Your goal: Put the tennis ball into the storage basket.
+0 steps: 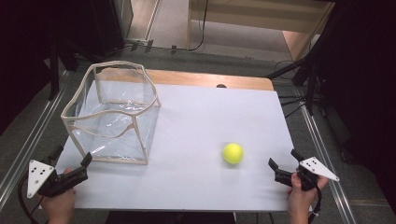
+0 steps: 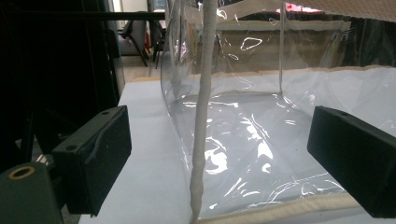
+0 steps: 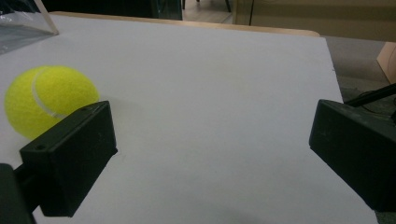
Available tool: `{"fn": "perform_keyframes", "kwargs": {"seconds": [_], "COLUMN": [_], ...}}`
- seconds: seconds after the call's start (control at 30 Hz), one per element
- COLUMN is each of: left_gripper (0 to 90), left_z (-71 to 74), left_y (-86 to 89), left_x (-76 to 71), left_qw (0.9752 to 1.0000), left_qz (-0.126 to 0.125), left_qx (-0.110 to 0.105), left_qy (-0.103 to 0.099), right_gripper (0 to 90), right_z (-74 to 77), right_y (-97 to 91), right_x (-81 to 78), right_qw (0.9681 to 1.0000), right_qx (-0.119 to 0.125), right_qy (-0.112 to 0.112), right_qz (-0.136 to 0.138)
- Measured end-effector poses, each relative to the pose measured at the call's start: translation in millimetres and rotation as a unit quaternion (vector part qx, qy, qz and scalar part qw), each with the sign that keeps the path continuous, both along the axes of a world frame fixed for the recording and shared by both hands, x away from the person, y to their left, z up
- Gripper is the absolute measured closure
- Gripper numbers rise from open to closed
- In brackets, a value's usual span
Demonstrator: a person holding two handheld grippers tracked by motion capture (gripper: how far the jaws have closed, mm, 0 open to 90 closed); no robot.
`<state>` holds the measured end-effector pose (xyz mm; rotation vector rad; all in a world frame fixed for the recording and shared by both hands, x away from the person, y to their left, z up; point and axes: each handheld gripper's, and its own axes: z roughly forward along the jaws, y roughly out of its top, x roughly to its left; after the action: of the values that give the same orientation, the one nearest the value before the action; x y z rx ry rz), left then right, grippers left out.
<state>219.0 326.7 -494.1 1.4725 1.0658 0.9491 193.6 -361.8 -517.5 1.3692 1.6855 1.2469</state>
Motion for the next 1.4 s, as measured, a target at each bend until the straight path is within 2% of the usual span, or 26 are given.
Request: {"fn": "perform_keyframes", "kwargs": {"seconds": [0.23,0.37,0.47,0.5,0.6,0.7,0.77,0.97,1.4], "left_gripper": [6.8,6.8,6.8,6.8,6.8,6.8,6.8,6.8,6.8], "left_z": [-0.2,-0.2,-0.3,-0.2,-0.5,-0.5,-0.7,-1.0,-1.3], "left_y": [-0.5,-1.2,-1.8,-2.1,-3.0,-3.4,-3.7,-5.2,-6.6], "left_x": [-0.6,-0.6,0.1,0.3,0.7,0.6,0.8,0.8,1.2], "left_qw": [1.0000,1.0000,1.0000,0.9999,0.9999,0.9999,0.9999,0.9998,0.9995], "left_qz": [0.001,0.002,0.002,0.003,0.003,0.004,0.004,0.005,0.004], "left_qx": [0.002,0.004,0.009,0.011,0.011,0.014,0.014,0.022,0.030], "left_qy": [-0.001,-0.002,-0.002,-0.001,-0.001,0.000,-0.001,-0.001,0.000], "right_gripper": [0.0,0.0,0.0,0.2,0.3,0.3,0.3,0.3,0.3], "right_z": [2.5,6.6,11.8,14.0,19.6,25.3,30.8,43.4,57.8], "right_y": [0.3,2.9,6.9,8.0,13.3,19.7,26.3,35.0,52.6], "right_x": [0.3,0.8,1.4,1.9,2.8,3.1,4.5,8.1,21.0], "right_qw": [0.9999,0.9998,0.9998,0.9996,0.9988,0.9983,0.9977,0.9962,0.9915], "right_qx": [-0.006,-0.019,-0.017,-0.022,-0.014,-0.015,-0.028,-0.039,-0.061], "right_qy": [0.007,0.008,0.010,0.009,0.025,0.027,0.030,0.036,0.059], "right_qz": [-0.005,0.002,0.008,0.014,0.040,0.049,0.054,0.069,0.099]}}
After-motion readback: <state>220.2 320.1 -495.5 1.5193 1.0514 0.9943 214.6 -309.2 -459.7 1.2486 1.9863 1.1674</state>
